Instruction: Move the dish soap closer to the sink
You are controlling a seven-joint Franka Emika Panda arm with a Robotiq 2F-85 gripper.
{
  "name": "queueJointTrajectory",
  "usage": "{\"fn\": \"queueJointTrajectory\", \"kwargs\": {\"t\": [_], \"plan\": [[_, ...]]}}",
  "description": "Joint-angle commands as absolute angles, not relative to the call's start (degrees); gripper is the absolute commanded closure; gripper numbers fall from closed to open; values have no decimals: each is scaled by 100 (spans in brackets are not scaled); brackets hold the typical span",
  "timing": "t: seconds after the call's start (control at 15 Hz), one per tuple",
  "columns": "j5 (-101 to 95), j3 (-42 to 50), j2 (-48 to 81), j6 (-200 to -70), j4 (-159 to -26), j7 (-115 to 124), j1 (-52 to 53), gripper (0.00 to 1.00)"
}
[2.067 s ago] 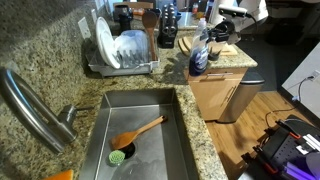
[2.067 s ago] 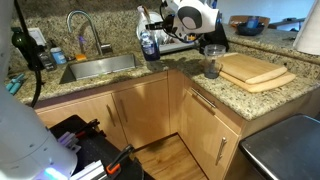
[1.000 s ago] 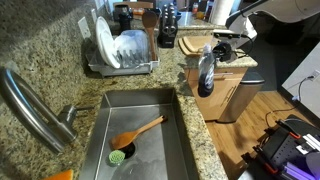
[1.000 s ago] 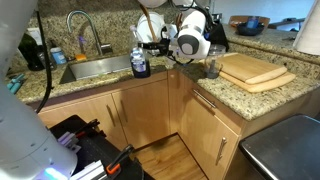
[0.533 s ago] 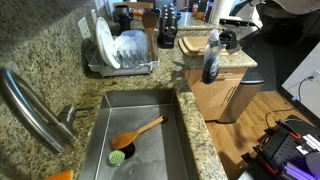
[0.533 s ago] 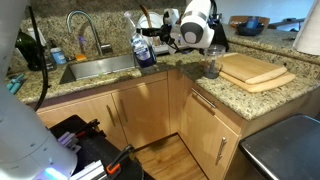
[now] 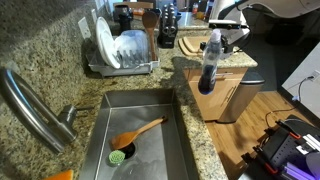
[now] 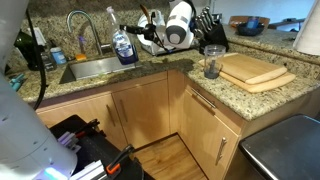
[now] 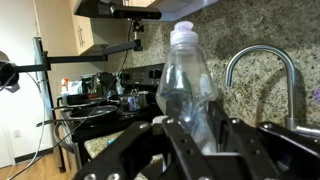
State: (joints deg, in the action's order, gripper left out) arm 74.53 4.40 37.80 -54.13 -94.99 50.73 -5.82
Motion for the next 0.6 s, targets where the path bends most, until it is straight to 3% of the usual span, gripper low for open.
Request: {"fn": "queueJointTrajectory", "kwargs": {"t": [0.0, 0.07, 0.53], "plan": [[7483, 505, 3793, -5377, -9498, 5079, -515, 64], [7486, 505, 3797, -5375, -9503, 5085, -512, 89], [9038, 358, 4264, -6344, -9685, 3829, -661, 89]]}}
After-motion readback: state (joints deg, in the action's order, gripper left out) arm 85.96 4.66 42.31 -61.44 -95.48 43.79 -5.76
